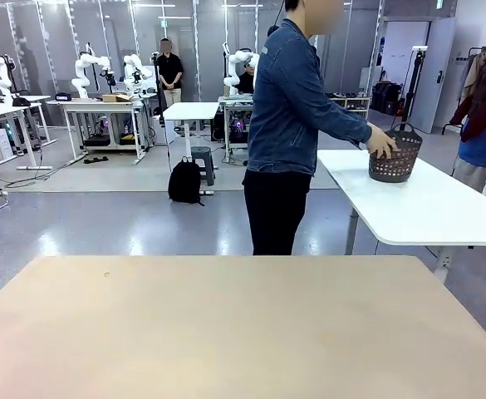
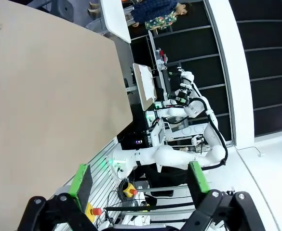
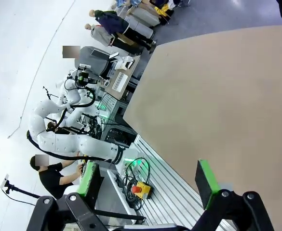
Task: Fold the towel.
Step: Grab the top end of the 100 cm Hotel Towel extended by the human.
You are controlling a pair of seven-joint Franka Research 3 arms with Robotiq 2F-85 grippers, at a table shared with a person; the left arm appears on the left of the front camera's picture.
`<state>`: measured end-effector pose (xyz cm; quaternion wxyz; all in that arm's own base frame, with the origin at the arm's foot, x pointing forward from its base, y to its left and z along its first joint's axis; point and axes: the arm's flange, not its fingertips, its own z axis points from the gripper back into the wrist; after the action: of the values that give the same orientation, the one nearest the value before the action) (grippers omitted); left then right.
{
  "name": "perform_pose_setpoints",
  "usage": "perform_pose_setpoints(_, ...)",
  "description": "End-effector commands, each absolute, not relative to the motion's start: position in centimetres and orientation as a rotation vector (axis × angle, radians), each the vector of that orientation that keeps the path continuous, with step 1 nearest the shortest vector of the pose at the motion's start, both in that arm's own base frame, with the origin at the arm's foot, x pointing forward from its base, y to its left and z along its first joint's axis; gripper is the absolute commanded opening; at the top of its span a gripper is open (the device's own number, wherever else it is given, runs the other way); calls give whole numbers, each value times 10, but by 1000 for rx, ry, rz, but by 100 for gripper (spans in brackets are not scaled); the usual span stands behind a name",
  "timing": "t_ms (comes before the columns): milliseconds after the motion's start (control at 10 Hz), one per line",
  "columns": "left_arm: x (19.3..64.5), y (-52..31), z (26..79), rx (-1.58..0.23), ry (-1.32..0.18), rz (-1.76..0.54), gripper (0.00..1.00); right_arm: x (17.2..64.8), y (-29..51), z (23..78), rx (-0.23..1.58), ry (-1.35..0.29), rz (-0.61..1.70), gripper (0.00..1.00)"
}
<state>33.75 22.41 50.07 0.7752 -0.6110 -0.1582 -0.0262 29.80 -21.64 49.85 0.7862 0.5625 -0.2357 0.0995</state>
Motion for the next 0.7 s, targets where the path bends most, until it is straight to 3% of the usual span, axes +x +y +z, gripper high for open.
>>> perform_pose_setpoints(0,333,225,500,-1319,-341,-66,100,293,-221,498,1214,-512,211,100)
perform_pose_setpoints(600,333,225,500,-1319,-341,-66,100,293,-221,498,1214,-512,211,100)
